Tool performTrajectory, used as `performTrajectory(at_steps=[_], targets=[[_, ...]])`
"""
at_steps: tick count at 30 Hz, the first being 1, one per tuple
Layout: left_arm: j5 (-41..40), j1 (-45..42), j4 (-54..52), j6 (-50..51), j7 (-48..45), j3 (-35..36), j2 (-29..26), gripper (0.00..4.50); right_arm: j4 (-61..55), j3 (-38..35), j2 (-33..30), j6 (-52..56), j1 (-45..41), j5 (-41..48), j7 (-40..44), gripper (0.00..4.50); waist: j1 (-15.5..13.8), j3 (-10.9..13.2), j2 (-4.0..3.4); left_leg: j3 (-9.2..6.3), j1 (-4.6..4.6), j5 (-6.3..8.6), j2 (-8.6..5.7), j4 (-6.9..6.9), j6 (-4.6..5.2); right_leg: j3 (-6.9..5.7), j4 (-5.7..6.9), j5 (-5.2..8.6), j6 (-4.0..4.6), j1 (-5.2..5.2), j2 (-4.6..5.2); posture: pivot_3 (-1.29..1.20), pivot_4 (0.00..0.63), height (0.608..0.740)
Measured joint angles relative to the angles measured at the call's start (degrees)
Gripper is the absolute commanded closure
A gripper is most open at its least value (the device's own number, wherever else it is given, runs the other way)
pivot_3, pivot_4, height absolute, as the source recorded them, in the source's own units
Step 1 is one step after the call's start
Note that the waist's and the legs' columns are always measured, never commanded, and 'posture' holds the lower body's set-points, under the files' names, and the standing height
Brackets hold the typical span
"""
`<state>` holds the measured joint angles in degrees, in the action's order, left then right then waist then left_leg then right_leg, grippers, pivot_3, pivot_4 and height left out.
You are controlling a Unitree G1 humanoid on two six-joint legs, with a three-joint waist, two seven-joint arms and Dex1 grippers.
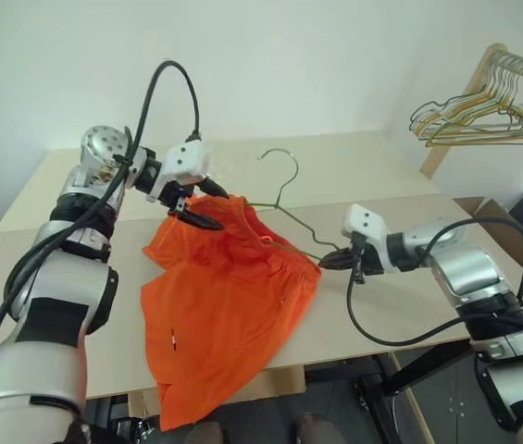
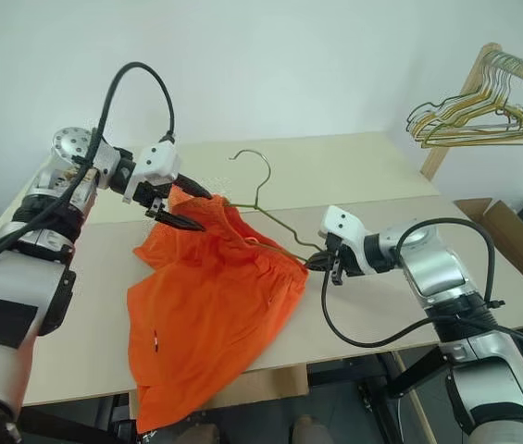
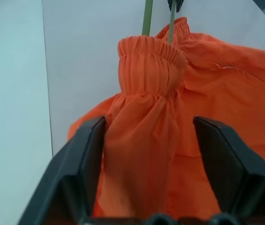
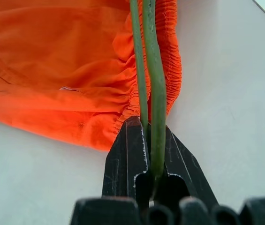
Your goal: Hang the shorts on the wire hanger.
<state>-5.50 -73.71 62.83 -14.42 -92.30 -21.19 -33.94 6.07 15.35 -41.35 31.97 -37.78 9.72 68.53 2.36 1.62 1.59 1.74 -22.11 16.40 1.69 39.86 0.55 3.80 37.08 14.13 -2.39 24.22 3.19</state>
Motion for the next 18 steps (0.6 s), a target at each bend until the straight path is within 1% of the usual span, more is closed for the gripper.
performTrajectory(at_steps=[2,6,7,8,9,14,18], targets=[[0.98,-0.27,1.24,-0.15,0.0,0.14,1.04,1.96,-0.13,0.02,0.0,-0.03,0.0,-0.14,0.0,4.5,0.0,0.0,0.0,-0.02,-0.03,0.0,0.0,0.0,0.0,-0.01,0.0,0.0,0.0,0.01,-0.01,-0.02,0.0,0.74],[1.43,-0.64,2.31,-0.78,-0.01,0.0,1.4,1.96,-1.0,0.06,0.0,-0.07,0.0,-0.57,0.01,4.5,0.21,0.0,0.0,-0.01,-0.07,0.0,0.0,0.01,0.0,-0.01,0.0,0.0,-0.01,0.03,0.0,-0.02,0.0,0.74],[1.42,-0.83,2.48,-0.77,-0.01,-0.2,1.44,2.32,-1.11,0.06,0.0,-0.07,0.0,-0.6,0.0,4.5,0.22,0.0,0.0,-0.01,-0.06,0.0,0.0,0.01,0.0,-0.01,-0.01,0.0,-0.01,0.03,0.0,-0.02,0.0,0.74],[1.42,-1.0,2.69,-0.76,-0.01,-0.46,1.44,2.5,-1.15,0.06,0.01,-0.07,0.0,-0.64,0.0,4.5,0.21,0.0,0.0,-0.01,-0.06,0.0,0.0,0.01,0.0,-0.01,-0.01,0.0,-0.01,0.03,0.0,-0.02,0.0,0.74],[1.42,-1.17,2.96,-0.76,-0.01,-0.69,1.44,2.8,-1.17,0.06,0.02,-0.07,0.0,-0.67,-0.01,4.5,0.2,0.0,0.0,-0.01,-0.05,0.0,0.0,0.01,0.0,-0.01,-0.02,0.0,-0.01,0.03,0.0,-0.02,0.0,0.74],[2.25,-1.31,3.61,-1.81,-0.01,-1.25,1.45,4.48,-1.54,0.06,0.03,-0.31,0.0,-1.11,-0.11,4.5,0.21,0.0,0.0,-0.01,-0.04,0.0,0.0,0.02,0.0,-0.01,-0.01,0.0,-0.01,0.02,-0.01,-0.03,0.0,0.74],[3.3,-1.31,4.26,-2.13,-0.01,-1.14,1.69,4.48,-1.61,0.05,0.08,-1.2,0.0,-1.79,-0.98,4.5,0.21,0.0,0.0,-0.01,-0.06,0.0,0.0,0.03,0.0,-0.01,-0.01,0.0,-0.01,0.02,0.0,-0.03,0.0,0.74]])
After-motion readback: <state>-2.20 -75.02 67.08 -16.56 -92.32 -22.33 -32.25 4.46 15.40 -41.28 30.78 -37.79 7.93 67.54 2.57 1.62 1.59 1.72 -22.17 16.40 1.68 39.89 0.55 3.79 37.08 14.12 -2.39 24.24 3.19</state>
